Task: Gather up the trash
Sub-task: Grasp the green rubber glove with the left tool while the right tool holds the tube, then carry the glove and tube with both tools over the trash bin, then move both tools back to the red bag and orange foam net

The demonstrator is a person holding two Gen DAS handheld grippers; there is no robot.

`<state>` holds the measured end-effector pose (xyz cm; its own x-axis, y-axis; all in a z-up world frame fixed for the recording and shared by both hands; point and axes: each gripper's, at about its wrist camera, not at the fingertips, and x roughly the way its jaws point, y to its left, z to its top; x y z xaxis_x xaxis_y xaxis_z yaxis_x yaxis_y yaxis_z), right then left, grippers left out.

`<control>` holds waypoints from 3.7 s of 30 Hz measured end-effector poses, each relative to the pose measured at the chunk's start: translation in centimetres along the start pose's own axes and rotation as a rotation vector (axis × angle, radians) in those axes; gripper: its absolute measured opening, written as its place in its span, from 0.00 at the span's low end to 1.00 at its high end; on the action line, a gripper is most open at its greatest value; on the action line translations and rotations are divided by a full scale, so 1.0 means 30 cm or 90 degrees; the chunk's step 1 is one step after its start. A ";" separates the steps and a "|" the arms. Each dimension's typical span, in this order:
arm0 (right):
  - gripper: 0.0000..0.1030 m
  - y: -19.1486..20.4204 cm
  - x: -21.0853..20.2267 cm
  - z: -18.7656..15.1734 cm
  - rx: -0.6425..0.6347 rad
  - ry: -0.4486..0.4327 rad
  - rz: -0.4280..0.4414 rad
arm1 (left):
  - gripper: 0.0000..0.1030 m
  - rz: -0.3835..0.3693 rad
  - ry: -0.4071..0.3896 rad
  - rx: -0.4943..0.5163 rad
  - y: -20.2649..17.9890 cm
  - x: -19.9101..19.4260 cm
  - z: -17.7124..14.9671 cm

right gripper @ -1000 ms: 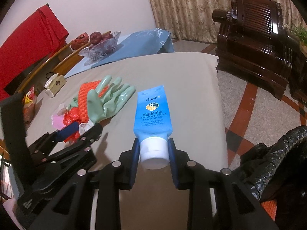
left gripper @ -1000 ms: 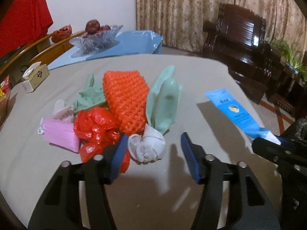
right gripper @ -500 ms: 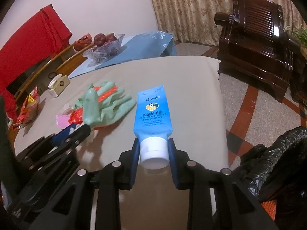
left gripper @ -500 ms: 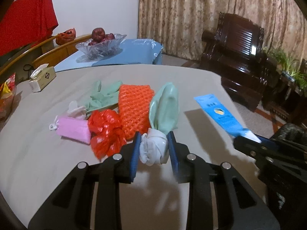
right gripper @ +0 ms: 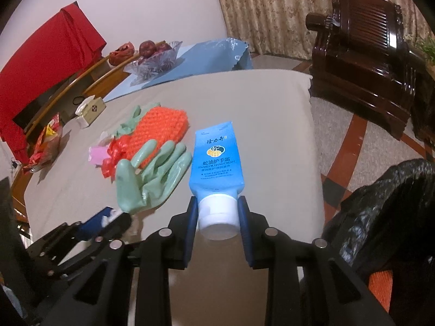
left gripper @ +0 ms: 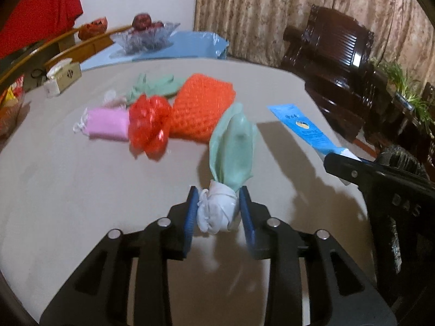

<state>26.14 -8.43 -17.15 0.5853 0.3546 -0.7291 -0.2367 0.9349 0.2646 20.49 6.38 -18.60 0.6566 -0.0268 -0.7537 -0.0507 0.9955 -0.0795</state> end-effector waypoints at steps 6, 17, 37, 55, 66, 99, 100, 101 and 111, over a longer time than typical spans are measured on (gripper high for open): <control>0.28 0.003 0.006 -0.001 -0.005 0.002 -0.001 | 0.47 0.004 0.008 0.006 -0.002 0.047 0.034; 0.28 -0.004 -0.035 0.010 -0.005 -0.016 0.002 | 0.17 -0.021 -0.023 -0.017 -0.002 -0.016 0.059; 0.28 -0.079 -0.442 -0.034 -0.004 -0.120 -0.026 | 0.17 -0.083 -0.119 0.018 -0.189 -0.367 0.081; 0.28 -0.431 -0.746 -0.268 0.100 -0.144 -0.167 | 0.18 -0.208 -0.105 0.121 -0.625 -0.390 0.001; 0.29 -0.555 -0.765 -0.328 0.142 -0.126 -0.217 | 0.20 -0.270 -0.068 0.171 -0.818 -0.307 -0.048; 0.94 -0.175 -0.538 -0.116 0.021 -0.167 -0.103 | 0.84 -0.073 -0.185 0.022 -0.130 -0.475 0.056; 0.94 -0.152 -0.518 -0.103 0.013 -0.167 -0.098 | 0.84 -0.057 -0.186 0.011 -0.084 -0.471 0.062; 0.94 -0.125 -0.490 -0.086 0.003 -0.164 -0.092 | 0.84 -0.047 -0.186 0.005 -0.056 -0.465 0.066; 0.94 0.035 -0.271 0.025 -0.040 -0.141 -0.065 | 0.84 0.039 -0.185 -0.040 0.173 -0.372 0.097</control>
<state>21.71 -10.31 -10.49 0.7631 0.2607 -0.5914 -0.2119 0.9654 0.1522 15.09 12.12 -8.71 0.8379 0.0694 -0.5414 -0.1376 0.9867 -0.0864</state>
